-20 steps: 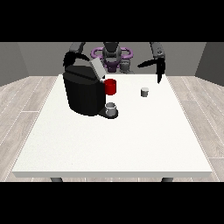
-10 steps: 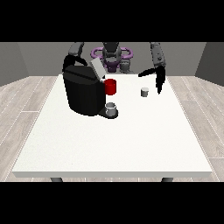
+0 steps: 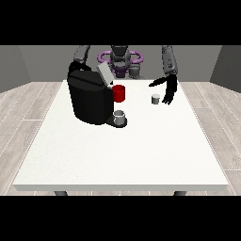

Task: Insert the coffee pod into the coffee machine and close the lid

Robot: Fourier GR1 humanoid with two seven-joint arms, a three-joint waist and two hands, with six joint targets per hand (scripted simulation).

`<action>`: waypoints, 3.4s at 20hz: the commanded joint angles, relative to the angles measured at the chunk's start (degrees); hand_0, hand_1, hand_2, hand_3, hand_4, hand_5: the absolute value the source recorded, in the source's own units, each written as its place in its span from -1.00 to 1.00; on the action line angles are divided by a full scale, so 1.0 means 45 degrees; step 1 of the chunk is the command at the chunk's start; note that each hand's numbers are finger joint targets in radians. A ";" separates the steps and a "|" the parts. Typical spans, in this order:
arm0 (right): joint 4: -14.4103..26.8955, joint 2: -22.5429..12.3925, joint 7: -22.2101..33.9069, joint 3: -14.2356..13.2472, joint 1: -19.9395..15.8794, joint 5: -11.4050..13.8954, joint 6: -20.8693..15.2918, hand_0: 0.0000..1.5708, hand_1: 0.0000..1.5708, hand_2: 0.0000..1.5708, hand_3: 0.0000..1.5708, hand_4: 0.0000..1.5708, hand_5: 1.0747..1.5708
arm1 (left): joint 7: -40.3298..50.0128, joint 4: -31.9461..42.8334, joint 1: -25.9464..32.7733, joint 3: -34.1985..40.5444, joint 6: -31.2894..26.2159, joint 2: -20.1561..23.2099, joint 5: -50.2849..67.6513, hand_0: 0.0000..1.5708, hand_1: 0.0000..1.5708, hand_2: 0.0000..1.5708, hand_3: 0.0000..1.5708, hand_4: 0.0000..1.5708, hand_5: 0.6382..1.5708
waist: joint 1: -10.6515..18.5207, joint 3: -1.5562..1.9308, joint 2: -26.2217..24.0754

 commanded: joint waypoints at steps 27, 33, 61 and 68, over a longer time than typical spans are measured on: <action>0.0393 0.0332 0.0164 0.0288 -0.0432 -0.0283 -0.0032 -1.00 -1.00 -1.00 -1.00 -0.46 1.00 | -0.1270 0.4056 -0.2057 -0.0714 0.3254 0.0317 -0.4381 0.14 0.14 0.29 -0.01 -0.61 1.00 | -0.0691 -0.0002 0.0274; 0.0218 0.0253 -0.0360 -0.0083 -0.0286 -0.0463 -0.0194 -1.00 -1.00 -1.00 -1.00 -0.43 1.00 | -0.2907 0.4284 -0.2258 -0.0388 0.2851 0.1098 -0.4350 0.61 0.61 0.78 0.74 -0.35 1.00 | -0.0649 -0.0004 0.0316; 0.1285 -0.0186 -0.0483 0.0097 -0.1019 -0.0864 0.0772 -1.00 -1.00 -1.00 -1.00 -0.35 1.00 | -0.0503 0.2370 -0.7493 0.0169 -0.0567 0.1434 -0.4243 0.30 0.30 0.54 0.56 -0.36 1.00 | -0.1661 0.0003 -0.0167; 0.0385 -0.0044 0.0403 0.0407 -0.1937 -0.0589 0.0347 -1.00 -1.00 -1.00 -1.00 -0.36 1.00 | -0.0002 0.2945 -0.8963 0.0925 -0.0515 0.1889 -0.3987 0.63 0.63 0.70 0.62 -0.39 1.00 | -0.2547 0.0001 0.0882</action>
